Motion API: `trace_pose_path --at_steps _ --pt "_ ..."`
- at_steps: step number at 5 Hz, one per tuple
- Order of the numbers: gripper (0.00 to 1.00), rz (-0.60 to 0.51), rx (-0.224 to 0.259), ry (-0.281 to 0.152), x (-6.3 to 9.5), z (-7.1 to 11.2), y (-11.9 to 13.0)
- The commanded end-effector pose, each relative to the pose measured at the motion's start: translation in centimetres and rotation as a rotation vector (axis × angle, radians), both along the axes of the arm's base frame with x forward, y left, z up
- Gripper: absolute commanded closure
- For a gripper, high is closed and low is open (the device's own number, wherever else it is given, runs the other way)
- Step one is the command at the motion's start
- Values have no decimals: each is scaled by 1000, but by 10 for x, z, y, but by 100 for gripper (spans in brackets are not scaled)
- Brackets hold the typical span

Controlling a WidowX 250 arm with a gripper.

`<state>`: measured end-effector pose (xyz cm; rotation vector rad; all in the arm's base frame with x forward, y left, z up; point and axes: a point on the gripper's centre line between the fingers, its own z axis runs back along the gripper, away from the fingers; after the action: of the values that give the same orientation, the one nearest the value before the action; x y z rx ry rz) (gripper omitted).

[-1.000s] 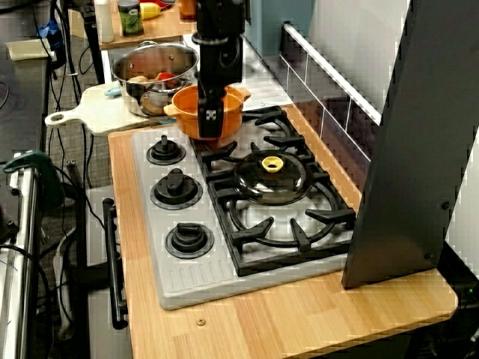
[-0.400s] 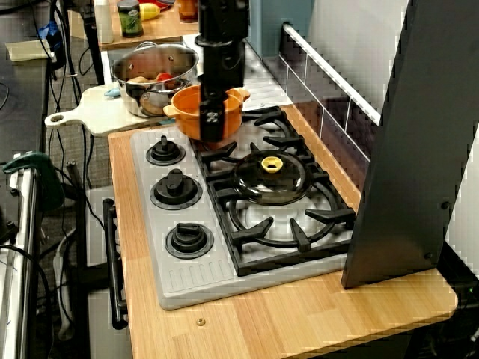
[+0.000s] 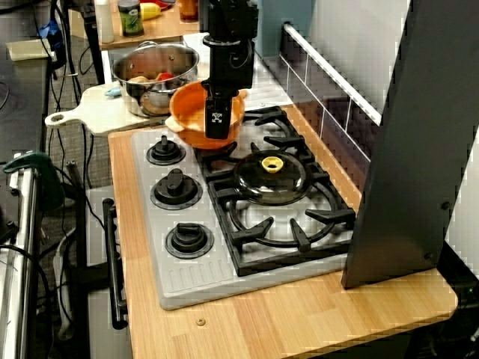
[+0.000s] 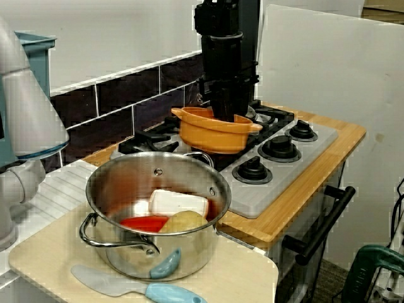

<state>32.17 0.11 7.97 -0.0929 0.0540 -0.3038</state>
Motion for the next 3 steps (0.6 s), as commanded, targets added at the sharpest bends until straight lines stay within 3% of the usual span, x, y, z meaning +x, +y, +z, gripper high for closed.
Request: trace_pose_path --at_steps 1,3 --pt "100 -4 1 -53 14 8 5" --pt "100 11 -18 -40 18 12 6"
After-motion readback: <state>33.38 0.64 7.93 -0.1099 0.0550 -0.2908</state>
